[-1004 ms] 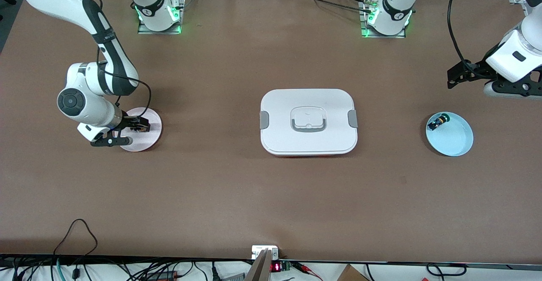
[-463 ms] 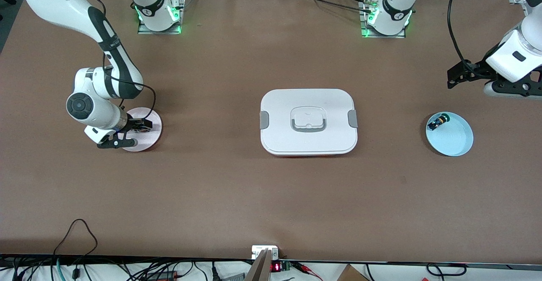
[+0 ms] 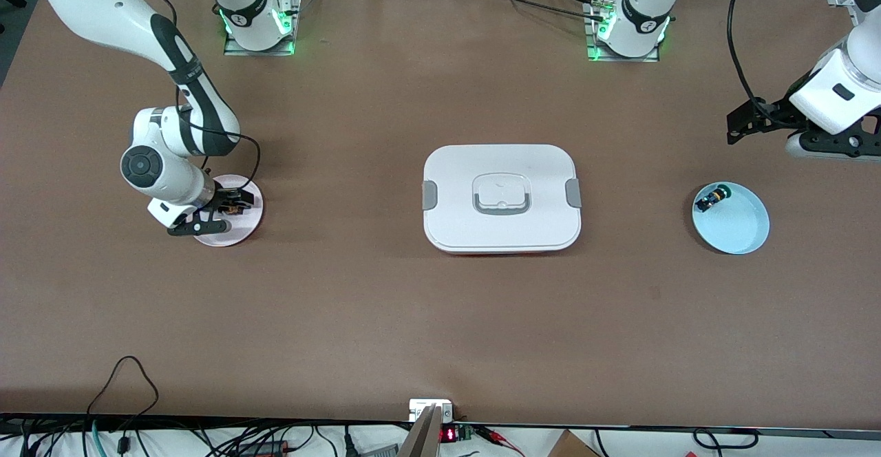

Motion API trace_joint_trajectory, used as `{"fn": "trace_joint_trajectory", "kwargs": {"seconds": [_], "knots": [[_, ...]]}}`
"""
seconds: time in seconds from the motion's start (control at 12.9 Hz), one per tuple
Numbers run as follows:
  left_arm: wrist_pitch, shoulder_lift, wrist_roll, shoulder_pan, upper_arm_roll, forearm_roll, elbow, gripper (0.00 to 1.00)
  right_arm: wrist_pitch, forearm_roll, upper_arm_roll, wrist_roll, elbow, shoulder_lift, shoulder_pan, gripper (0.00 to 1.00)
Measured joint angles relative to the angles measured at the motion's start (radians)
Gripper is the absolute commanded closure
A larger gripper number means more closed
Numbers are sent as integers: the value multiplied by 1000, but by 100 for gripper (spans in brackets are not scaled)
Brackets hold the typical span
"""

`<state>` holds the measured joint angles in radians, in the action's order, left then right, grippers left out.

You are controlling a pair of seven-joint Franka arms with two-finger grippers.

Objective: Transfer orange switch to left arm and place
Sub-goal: 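Lower the right gripper and close it on the orange switch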

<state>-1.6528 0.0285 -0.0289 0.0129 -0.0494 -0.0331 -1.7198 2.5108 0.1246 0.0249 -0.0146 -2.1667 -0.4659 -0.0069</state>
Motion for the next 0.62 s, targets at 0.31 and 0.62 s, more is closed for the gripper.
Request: {"fn": "trace_joint_trajectory", "kwargs": {"seconds": [0.31, 0.62], "knots": [[0, -1, 0, 0, 3, 0, 0, 0, 4, 0, 1, 0, -4, 1, 0, 62], [0, -2, 0, 0, 3, 0, 0, 0, 12, -1, 1, 0, -2, 17, 0, 77]]}}
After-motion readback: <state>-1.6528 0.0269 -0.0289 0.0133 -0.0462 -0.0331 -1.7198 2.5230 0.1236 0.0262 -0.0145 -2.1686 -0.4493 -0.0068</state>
